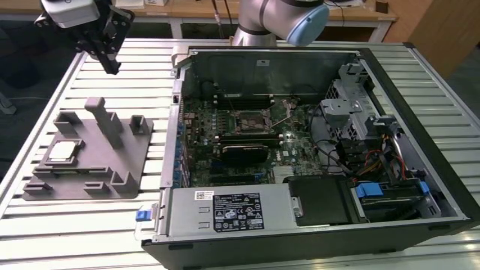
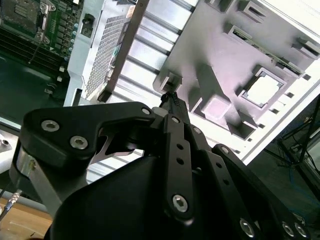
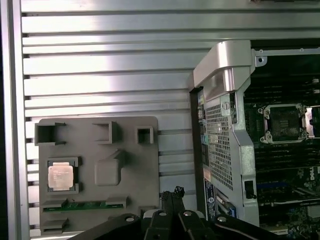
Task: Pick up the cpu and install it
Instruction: 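Reach for the cpu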
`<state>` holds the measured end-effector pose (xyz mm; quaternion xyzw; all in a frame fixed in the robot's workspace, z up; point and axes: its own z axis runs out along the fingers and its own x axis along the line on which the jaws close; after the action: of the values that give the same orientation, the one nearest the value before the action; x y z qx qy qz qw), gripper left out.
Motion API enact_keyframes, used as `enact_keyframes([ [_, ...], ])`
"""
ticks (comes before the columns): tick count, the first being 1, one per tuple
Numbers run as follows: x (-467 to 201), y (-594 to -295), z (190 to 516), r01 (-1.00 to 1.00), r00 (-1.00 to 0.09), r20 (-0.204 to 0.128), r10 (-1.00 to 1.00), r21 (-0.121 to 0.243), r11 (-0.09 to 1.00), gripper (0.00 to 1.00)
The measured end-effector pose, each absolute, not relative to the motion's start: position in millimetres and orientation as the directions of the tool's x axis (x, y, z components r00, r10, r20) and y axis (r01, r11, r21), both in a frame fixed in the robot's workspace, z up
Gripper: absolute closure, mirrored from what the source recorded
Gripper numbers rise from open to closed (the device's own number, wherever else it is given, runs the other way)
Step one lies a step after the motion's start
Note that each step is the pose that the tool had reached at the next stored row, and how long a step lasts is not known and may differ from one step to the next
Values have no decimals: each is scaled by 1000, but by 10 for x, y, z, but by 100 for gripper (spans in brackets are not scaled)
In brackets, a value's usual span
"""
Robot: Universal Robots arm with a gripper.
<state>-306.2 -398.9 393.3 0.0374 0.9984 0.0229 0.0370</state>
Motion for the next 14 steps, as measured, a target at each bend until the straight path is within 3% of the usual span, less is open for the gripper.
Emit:
enact_keyframes([
  [14, -3304, -3990, 3910, 73, -994, -73, 76, 49, 996, 89],
])
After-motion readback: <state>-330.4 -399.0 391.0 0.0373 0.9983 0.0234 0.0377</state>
